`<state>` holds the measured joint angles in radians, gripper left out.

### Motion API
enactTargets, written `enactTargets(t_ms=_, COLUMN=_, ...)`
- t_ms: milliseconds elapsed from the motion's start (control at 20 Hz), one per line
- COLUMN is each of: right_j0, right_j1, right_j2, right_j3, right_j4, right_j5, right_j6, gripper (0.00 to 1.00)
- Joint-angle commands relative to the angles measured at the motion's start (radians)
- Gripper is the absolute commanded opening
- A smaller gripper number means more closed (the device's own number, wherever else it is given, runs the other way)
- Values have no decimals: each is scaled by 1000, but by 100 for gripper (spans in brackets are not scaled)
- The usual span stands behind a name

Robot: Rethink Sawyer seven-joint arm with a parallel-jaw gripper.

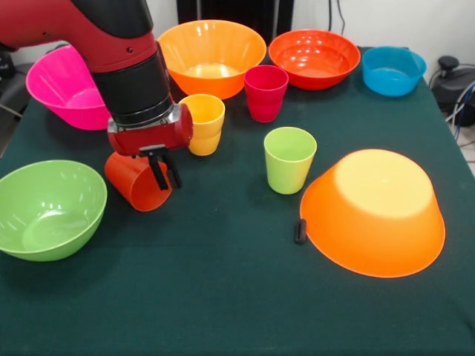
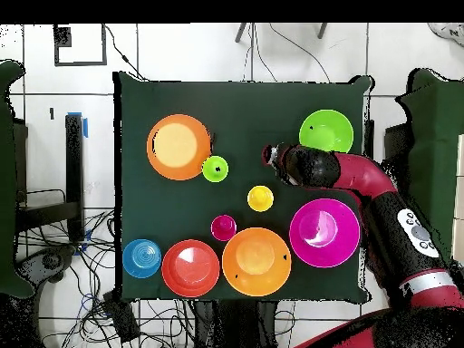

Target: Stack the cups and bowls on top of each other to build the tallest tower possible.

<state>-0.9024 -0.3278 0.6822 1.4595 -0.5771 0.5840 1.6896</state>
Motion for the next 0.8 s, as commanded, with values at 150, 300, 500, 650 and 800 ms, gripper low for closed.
enactTargets(t_ms=150, right_j0=-1, right_j1=30, right_j2=29, right_j3=-45, right_j4=-26, right_j5=102, right_j6=-226, gripper=0)
enactTargets(t_ms=300, right_j0=-5, right_j1=30, right_j2=28, right_j3=-35, right_j4=-33, right_j5=91, right_j6=-222, gripper=0)
enactTargets(t_ms=500, right_j0=-7, right_j1=39, right_j2=24, right_j3=-34, right_j4=-37, right_j5=88, right_j6=-221, gripper=0)
enactTargets(t_ms=650, right_j0=-10, right_j1=39, right_j2=23, right_j3=-30, right_j4=-39, right_j5=81, right_j6=-214, gripper=0)
enactTargets(t_ms=800, right_j0=-7, right_j1=36, right_j2=21, right_j3=-30, right_j4=-37, right_j5=89, right_j6=-209, gripper=0)
